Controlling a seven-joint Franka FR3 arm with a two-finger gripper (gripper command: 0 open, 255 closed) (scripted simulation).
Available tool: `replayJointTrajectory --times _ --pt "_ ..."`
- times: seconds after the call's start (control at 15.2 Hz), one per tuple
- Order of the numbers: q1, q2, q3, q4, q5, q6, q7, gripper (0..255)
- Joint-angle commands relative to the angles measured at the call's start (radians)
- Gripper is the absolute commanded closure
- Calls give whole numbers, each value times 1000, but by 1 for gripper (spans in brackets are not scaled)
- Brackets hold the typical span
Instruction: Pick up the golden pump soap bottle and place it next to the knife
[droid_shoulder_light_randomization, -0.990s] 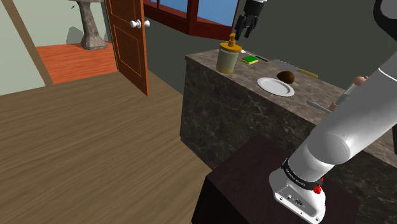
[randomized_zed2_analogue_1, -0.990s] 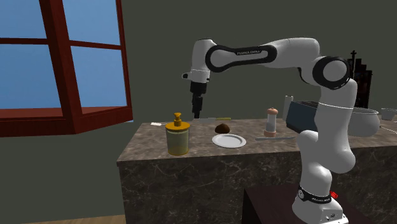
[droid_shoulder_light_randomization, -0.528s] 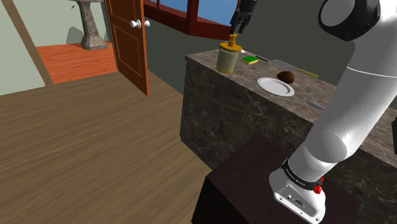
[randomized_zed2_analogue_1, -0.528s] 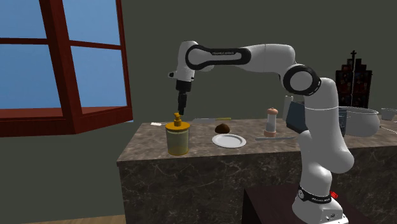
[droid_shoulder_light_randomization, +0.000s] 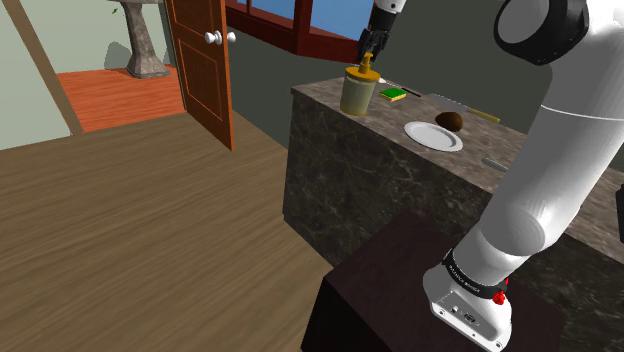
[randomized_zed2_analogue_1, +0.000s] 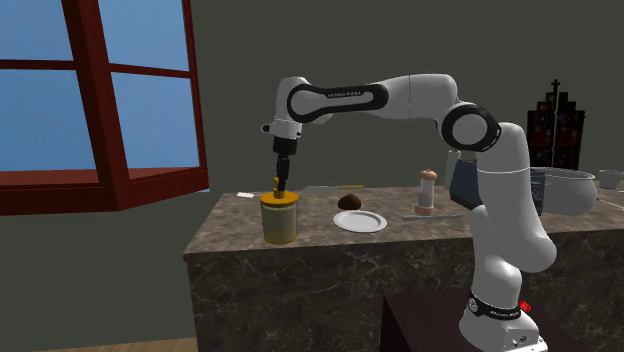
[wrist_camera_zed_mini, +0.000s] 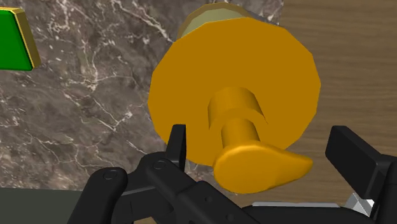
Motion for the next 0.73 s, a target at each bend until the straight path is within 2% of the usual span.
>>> replayJointTrajectory --times 0.0,0.4,0.46,0.66 --pt "0 0 0 -10 0 10 -1 0" --pt "0 0 0 -10 0 10 -1 0" --pt "0 0 0 -10 0 10 -1 255" --pt "0 0 0 -10 0 10 -1 255"
